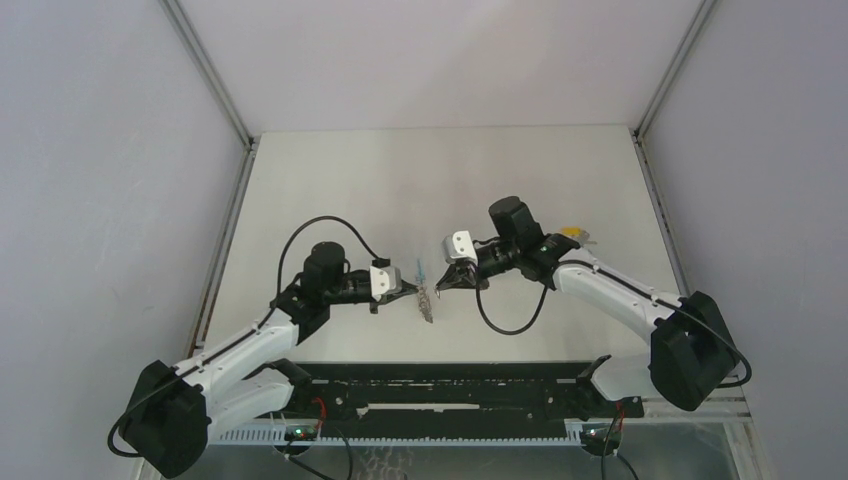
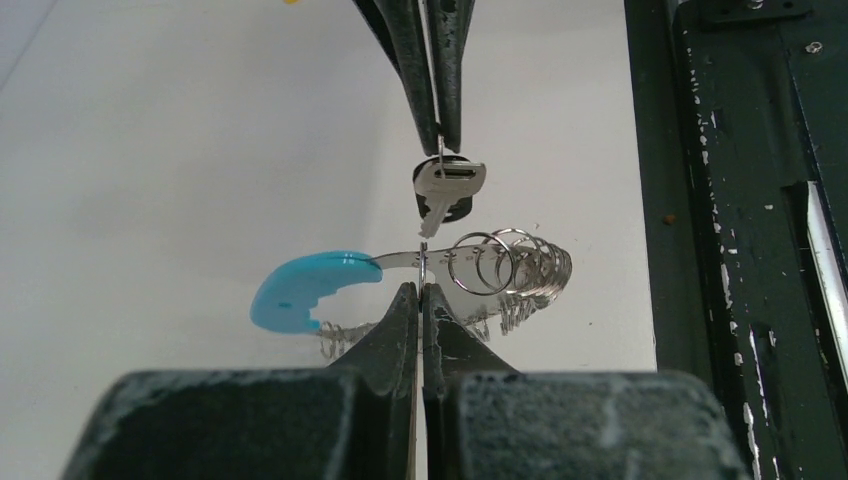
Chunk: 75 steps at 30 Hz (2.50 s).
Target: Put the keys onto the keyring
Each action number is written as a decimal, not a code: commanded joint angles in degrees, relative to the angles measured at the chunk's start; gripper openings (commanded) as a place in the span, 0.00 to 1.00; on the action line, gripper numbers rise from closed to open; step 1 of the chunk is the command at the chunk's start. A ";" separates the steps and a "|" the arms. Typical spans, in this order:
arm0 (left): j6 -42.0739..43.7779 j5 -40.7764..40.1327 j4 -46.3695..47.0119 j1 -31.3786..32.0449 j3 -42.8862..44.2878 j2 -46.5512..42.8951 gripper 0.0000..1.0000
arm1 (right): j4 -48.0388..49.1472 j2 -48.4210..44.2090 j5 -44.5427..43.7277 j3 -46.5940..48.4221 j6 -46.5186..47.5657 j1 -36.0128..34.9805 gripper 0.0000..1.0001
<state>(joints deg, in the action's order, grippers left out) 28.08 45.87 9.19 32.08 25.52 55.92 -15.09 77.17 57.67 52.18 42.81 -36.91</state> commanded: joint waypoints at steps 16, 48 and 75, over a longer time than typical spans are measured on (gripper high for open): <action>0.47 1.42 0.36 0.36 3.74 -0.70 0.00 | -0.64 0.53 -7.48 3.89 1.50 -4.98 0.00; -3.04 2.57 4.52 0.36 3.26 1.40 0.00 | -1.85 -1.49 -15.78 3.81 1.78 -7.76 0.00; -3.03 3.63 4.46 0.36 3.46 1.53 0.00 | -1.23 -2.73 -12.18 3.87 1.11 -8.01 0.00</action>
<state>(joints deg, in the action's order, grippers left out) 25.93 48.25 11.46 32.23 25.63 57.36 -17.72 76.27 44.05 53.95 44.12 -44.36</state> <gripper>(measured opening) 0.010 0.003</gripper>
